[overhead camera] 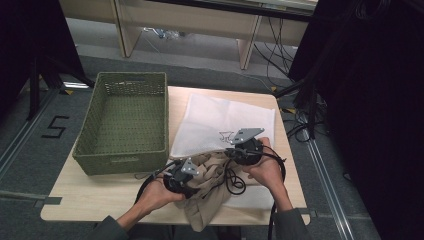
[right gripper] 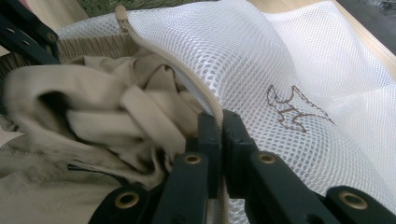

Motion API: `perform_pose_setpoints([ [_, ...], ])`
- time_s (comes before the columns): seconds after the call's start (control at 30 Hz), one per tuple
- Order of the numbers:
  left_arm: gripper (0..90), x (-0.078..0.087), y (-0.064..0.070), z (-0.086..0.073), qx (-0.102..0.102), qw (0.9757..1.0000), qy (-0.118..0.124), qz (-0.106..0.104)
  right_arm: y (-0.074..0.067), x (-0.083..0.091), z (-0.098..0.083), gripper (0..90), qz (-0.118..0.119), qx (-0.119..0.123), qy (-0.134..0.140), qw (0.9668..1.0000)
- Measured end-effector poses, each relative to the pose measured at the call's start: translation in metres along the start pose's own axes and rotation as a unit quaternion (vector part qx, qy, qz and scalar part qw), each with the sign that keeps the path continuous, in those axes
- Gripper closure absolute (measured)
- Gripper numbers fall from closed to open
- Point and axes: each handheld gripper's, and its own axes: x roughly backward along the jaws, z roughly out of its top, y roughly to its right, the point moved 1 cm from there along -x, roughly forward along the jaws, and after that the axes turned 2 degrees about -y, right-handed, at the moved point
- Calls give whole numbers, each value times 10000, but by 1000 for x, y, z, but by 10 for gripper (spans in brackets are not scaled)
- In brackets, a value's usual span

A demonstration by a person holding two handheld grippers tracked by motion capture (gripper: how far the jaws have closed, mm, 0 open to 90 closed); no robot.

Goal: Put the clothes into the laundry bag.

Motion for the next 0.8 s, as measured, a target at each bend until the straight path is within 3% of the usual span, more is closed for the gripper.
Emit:
perform_pose_setpoints([
  [0.1,784,4,5,18,32,9996,286,67,1,2,1,888,9,-13,46,10000],
  [0.23,791,5,12,47,86,9982,588,107,1,5,2,888,-59,2,84,9999],
  [0.33,789,-10,11,60,187,9982,555,108,2,9,2,888,-96,-13,105,9999],
  [0.37,787,-16,8,62,243,9982,516,169,2,10,1,888,-109,-98,75,9999],
  [0.43,770,-28,2,63,340,9978,477,324,4,10,0,888,-117,-49,85,9999],
  [0.5,711,-33,-2,62,479,9974,473,265,4,10,-1,888,-118,-62,84,9999],
  [0.57,605,-29,3,59,445,9978,468,166,5,10,-3,888,-105,-87,58,9999],
  [0.7,409,-3,15,47,209,9985,500,119,8,9,-6,888,-63,-130,75,9999],
  [0.8,311,17,17,34,312,9976,568,243,8,7,-6,887,-63,-133,53,9999],
])
